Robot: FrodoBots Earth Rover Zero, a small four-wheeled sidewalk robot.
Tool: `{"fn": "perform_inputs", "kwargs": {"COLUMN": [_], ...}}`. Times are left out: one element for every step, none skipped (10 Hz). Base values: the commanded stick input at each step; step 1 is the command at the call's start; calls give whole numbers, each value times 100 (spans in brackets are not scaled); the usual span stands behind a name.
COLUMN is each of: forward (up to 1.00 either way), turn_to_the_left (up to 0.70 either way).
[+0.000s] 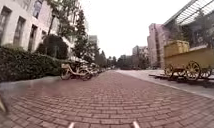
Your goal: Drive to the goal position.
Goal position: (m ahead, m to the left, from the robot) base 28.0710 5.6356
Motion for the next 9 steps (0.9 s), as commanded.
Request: {"fn": "perform_inputs", "kwargs": {"forward": [70, 70, 70, 70, 70, 70, 70, 70, 70], "turn_to_the_left": [0, 0, 0, 0, 0, 0, 0, 0, 0]}}
